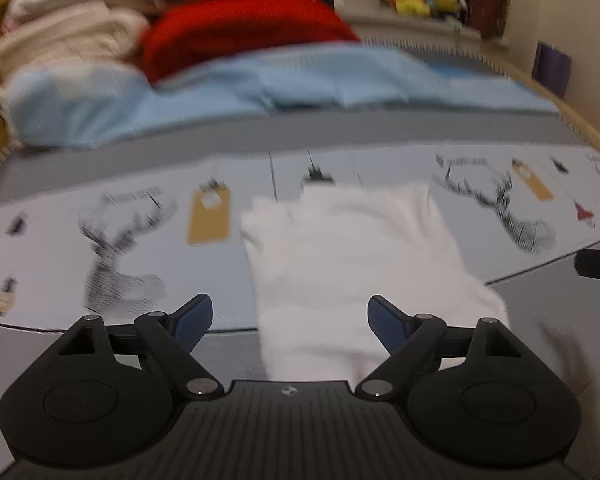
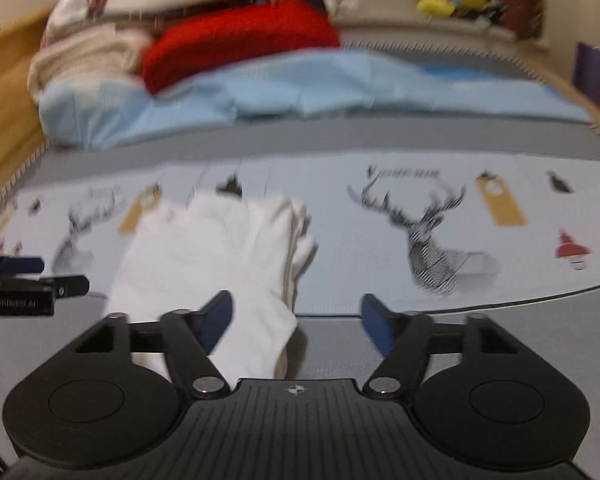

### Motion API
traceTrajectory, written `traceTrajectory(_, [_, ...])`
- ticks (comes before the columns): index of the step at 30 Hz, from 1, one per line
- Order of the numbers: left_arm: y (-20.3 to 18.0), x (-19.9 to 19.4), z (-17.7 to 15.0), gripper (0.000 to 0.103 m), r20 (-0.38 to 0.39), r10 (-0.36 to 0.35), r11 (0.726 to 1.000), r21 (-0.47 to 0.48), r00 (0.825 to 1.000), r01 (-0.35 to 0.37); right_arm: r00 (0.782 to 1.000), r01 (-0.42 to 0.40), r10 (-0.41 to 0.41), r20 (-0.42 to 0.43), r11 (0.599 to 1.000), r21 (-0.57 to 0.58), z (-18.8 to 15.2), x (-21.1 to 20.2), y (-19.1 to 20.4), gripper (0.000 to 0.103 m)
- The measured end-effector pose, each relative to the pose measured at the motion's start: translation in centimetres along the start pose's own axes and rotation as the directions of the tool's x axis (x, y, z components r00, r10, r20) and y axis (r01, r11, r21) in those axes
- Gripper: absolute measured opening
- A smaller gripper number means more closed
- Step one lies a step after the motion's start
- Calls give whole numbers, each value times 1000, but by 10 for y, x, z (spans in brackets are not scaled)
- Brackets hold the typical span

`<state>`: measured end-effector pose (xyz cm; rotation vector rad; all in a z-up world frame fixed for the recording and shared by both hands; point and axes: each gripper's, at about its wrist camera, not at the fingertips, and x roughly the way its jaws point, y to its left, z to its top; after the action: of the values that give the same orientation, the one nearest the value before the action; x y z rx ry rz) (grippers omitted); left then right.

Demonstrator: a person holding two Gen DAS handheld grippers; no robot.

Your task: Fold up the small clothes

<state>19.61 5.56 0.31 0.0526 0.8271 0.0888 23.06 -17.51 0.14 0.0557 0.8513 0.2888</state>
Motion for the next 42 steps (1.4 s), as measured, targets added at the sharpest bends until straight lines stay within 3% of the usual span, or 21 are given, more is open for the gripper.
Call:
traceTrajectory(3, [-4,-44,-11,89,99,51,999,7,994,-52,998,3,-4,66,1000,8,-7,-40,5,91])
traceTrajectory(5, [-5,-72,-25,90,148,46,999,-19,988,-44,995,8,-8,100,1000,5,-16,-66,9,94])
traceTrajectory(10, [-4,-114,-63,92,146,48,991,-132,988,-29,985,40,-40,170,999,0,-54,-107,17,98])
traceTrajectory(14, [-10,-129,-92,94,156,79,985,-167,985,-53,984,69,-69,162,998,7,-80,-111,29,98])
traceTrajectory(16, [-14,-130,-107,103,117,84,984,-168,990,-63,986,54,-52,161,998,-10,-86,-111,36,98])
traceTrajectory(19, [-17,-126,-114,102,79,55,987,-157,995,-42,987,76,-64,148,994,-75,-92,-104,47,98])
traceTrajectory(22, [-18,-115,-122,102,81,90,989,-122,993,-80,991,58,-45,128,993,-99,-94,-98,52,98])
traceTrajectory(25, [-8,-100,-122,102,12,49,979,-198,999,-46,993,55,-44,107,992,-109,-96,-93,57,98])
traceTrajectory(34, [-4,-86,-118,102,9,58,978,-199,998,-55,995,71,-58,85,986,-152,-99,-79,63,98])
traceTrajectory(42, [-2,-82,-117,102,7,56,978,-203,998,-53,995,64,-55,80,992,-112,-96,-74,56,98])
